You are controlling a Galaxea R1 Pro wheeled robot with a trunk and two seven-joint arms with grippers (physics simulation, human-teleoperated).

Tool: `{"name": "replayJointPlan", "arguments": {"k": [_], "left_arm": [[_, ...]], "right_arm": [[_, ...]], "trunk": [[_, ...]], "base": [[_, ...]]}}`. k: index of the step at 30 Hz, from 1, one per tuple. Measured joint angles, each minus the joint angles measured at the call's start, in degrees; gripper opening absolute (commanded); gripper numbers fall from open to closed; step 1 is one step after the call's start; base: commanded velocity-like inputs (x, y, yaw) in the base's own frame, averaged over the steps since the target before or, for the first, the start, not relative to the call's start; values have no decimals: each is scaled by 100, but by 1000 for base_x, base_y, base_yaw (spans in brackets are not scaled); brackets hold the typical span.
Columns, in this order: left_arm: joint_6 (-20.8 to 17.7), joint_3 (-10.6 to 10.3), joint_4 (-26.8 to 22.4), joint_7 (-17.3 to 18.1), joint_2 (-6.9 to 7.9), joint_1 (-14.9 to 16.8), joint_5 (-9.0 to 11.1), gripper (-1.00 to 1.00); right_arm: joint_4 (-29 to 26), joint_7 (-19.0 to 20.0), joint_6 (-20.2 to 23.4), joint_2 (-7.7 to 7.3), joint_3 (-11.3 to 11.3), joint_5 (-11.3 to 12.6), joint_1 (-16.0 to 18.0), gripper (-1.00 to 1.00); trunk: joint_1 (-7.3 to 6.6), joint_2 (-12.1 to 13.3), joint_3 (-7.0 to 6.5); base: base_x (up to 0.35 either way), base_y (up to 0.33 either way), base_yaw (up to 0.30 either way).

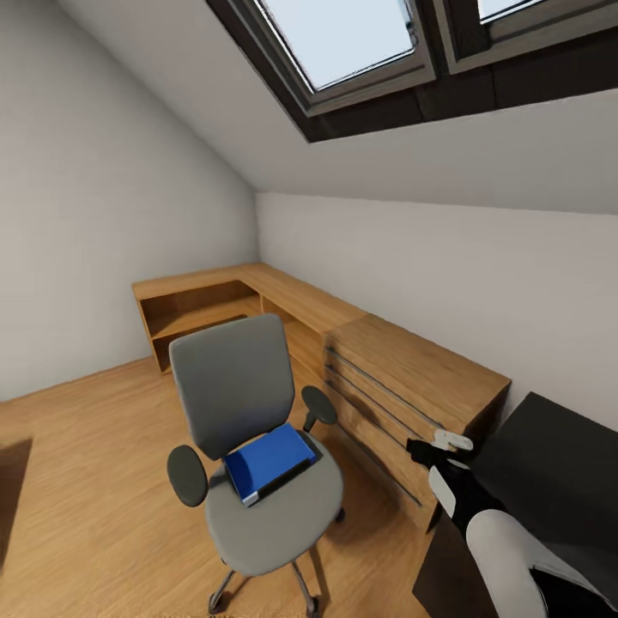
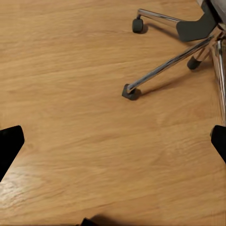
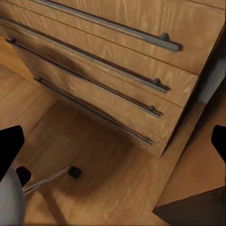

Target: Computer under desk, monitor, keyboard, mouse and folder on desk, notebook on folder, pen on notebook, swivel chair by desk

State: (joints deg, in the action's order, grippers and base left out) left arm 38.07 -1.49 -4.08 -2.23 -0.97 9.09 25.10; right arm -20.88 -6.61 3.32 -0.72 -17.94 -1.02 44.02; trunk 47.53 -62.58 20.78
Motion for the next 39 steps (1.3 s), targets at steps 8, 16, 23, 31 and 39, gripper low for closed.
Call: {"name": "replayJointPlan", "arguments": {"k": [8, 16, 23, 31, 39], "left_arm": [[-2, 0, 0, 0, 1, 0, -6, 100], [-7, 0, 0, 0, 1, 0, -5, 100], [-1, 0, 1, 0, 1, 1, -1, 100], [0, 0, 2, 0, 1, 1, 0, 100], [0, 1, 2, 0, 5, 2, 0, 100]], "right_arm": [[14, 6, -27, 85, -1, -7, 0, 100], [68, 3, -293, 193, 20, -52, -1, 100], [114, 37, -332, 192, 13, -49, -2, 100], [258, 53, -533, 200, 23, -48, -3, 100], [305, 25, -626, 403, 25, -43, -3, 100]], "trunk": [[0, 0, 51], [0, 0, 103], [0, 0, 142], [0, 0, 149], [0, 0, 150]], "base": [[0, 0, 218], [0, 0, 209], [0, 0, 145], [0, 0, 20], [0, 0, 6]]}}
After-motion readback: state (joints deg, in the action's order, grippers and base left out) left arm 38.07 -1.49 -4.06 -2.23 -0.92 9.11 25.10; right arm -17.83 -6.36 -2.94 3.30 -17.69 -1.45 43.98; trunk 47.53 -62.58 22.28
